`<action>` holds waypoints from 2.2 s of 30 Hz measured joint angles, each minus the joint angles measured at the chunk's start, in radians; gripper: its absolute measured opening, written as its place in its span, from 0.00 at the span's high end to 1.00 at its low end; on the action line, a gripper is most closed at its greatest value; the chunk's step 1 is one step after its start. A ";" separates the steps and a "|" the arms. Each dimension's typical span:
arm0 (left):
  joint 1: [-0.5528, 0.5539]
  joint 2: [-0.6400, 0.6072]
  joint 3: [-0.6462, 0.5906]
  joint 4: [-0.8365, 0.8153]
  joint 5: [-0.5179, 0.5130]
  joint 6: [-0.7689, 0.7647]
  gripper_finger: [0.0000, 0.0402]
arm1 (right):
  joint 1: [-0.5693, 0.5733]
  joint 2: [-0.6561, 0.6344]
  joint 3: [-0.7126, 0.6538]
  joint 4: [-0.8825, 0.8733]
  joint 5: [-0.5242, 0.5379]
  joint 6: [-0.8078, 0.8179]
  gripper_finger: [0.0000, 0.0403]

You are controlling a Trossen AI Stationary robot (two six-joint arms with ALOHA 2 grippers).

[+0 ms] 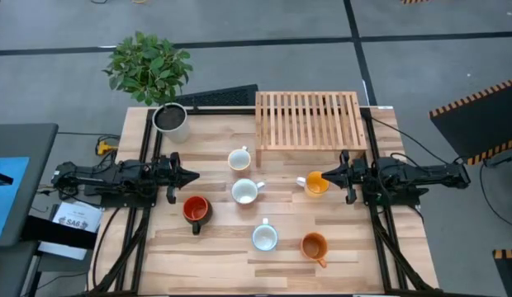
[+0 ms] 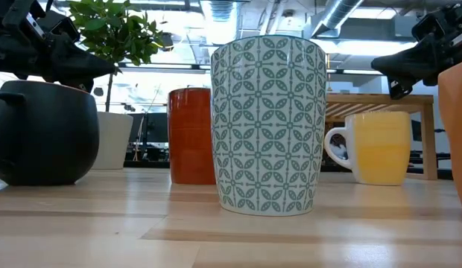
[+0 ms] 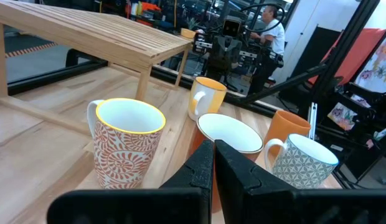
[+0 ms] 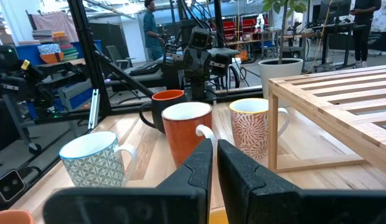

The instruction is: Place coffee mugs

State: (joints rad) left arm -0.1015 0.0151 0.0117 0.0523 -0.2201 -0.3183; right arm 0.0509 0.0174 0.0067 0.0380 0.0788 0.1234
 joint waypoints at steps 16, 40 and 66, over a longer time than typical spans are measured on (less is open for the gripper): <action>0.000 0.000 0.000 0.000 0.000 0.000 1.00 | 0.000 0.000 0.000 0.004 0.000 0.001 0.87; 0.000 0.000 0.000 0.000 0.000 0.000 1.00 | 0.103 0.540 0.505 0.568 -0.031 0.505 0.87; 0.000 0.000 0.000 0.000 0.000 0.000 1.00 | 0.408 1.030 0.984 -0.603 -0.339 1.161 0.44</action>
State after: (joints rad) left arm -0.1013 0.0148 0.0120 0.0521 -0.2200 -0.3183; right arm 0.4587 1.0474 0.9912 -0.5649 -0.2600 1.2839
